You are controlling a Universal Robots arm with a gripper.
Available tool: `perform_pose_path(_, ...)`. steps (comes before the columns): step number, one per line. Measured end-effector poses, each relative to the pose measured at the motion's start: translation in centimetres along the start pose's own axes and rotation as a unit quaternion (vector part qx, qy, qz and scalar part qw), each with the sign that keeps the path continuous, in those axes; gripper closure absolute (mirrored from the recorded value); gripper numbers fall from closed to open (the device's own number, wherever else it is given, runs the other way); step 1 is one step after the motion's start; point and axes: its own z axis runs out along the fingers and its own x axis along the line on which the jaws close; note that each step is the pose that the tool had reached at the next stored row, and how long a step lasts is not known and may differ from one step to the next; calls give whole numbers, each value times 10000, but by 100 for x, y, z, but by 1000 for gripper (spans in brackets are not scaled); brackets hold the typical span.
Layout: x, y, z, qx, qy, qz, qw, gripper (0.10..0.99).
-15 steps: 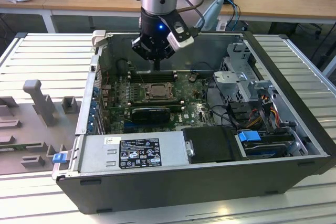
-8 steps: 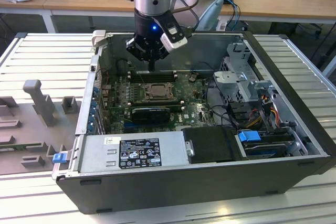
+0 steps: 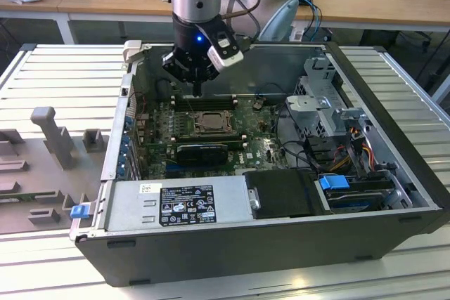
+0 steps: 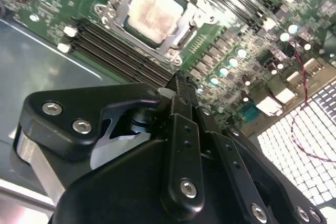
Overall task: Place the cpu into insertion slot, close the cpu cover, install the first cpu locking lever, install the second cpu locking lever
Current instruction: 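Install the first cpu locking lever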
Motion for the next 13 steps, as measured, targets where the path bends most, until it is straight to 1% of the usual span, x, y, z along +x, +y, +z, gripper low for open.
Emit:
perform_pose_path(1,81,5,16,-1,0,0,10000,980)
perform_pose_path(3,186,12,33,-3,-1,0,10000,980)
perform_pose_path(5,267,17,46,-2,0,0,10000,980)
perform_pose_path(7,325,21,61,-2,-1,0,10000,980)
perform_pose_path(10,351,28,89,-2,-1,0,10000,980)
perform_pose_path(13,354,48,110,-2,-1,0,10000,980)
